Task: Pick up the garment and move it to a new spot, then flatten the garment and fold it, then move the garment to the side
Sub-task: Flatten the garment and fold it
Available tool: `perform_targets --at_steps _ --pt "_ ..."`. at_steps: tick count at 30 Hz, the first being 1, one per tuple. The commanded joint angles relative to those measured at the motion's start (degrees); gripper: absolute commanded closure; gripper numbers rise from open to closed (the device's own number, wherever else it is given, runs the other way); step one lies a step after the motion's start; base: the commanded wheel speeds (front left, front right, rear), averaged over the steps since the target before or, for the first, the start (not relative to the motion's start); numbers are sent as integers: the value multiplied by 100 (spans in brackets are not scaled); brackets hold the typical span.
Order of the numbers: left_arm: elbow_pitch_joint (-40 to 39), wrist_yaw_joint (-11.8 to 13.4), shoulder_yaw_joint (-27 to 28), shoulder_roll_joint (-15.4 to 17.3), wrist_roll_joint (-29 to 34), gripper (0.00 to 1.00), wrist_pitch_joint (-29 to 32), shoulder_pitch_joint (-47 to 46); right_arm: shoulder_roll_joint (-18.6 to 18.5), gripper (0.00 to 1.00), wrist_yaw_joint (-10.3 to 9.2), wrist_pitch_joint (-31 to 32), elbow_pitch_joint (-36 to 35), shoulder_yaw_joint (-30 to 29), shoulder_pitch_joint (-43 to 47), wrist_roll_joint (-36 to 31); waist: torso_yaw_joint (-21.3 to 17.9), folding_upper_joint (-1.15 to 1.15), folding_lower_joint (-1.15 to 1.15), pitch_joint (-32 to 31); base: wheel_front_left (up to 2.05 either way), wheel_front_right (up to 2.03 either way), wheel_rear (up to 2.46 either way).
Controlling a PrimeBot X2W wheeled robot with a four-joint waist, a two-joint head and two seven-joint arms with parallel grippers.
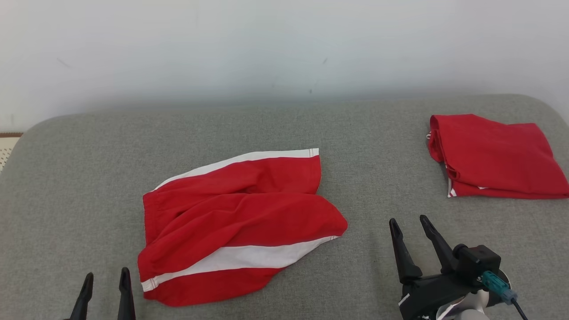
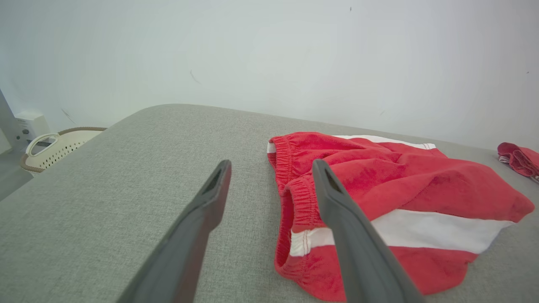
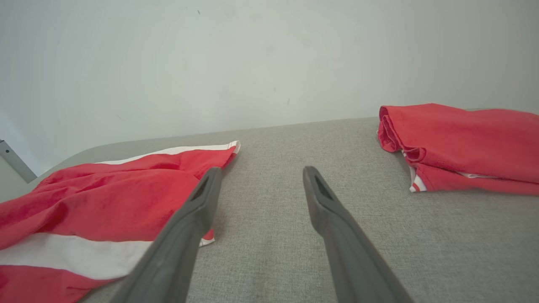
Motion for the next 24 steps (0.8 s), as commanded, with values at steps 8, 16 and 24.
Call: perform_targets --at_steps 8,16,24 --pt "-290 4 246 -108 280 0 -23 316 34 0 1 -11 -136 -194 277 -94 -138 0 0 -186 0 0 0" --pt "-360 12 282 -172 322 0 -23 429 100 0 1 -11 -284 -346 504 -168 -194 0 0 -292 0 0 0" --pt "-226 -44 264 -189 422 0 -23 421 147 0 1 -11 -321 -401 613 -213 -185 0 0 -323 0 0 0"
